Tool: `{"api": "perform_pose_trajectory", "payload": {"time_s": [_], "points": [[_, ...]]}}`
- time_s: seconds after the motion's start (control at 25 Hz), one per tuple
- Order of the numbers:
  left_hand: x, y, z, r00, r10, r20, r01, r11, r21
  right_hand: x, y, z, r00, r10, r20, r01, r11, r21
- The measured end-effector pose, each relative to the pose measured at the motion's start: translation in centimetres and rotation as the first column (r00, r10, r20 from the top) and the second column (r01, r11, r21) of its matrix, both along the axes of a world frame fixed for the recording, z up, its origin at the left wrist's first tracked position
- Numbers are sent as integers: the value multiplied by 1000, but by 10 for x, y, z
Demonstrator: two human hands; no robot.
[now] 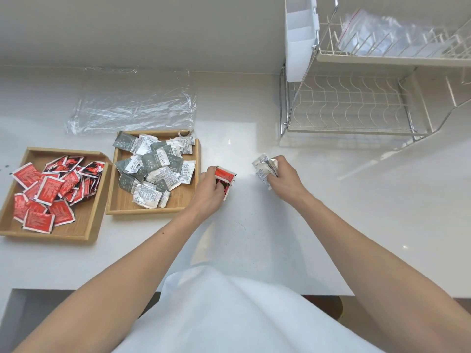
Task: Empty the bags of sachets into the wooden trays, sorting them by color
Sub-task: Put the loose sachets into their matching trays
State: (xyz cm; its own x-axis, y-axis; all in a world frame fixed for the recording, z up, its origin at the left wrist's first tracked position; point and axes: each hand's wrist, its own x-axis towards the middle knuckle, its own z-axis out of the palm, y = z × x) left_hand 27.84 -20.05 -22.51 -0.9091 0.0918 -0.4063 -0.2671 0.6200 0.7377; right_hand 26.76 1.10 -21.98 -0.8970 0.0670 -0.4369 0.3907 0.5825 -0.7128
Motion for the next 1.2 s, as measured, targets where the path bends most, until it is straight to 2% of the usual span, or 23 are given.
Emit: {"api": "perform_pose_trajectory", "payload": {"time_s": [0.24,0.44,0.72,0.96,1.2], "points": [[13,-9,22,988,156,-1,-154,977,144,33,-10,28,989,-144,-26,140,983,-117],[27,-41,39,958,279,-66,-256,936,241,54,-53,47,977,-178,-118,159,975,-152],[61,-169,59,942,320,-104,-269,901,339,85,-175,55,951,-241,-193,205,961,-187],[94,-309,56,922,379,-81,-342,893,293,109,-297,49,937,-315,-151,264,921,-288],[97,-375,44,887,462,15,-450,854,263,110,-349,43,928,-369,-53,330,879,-344]]}}
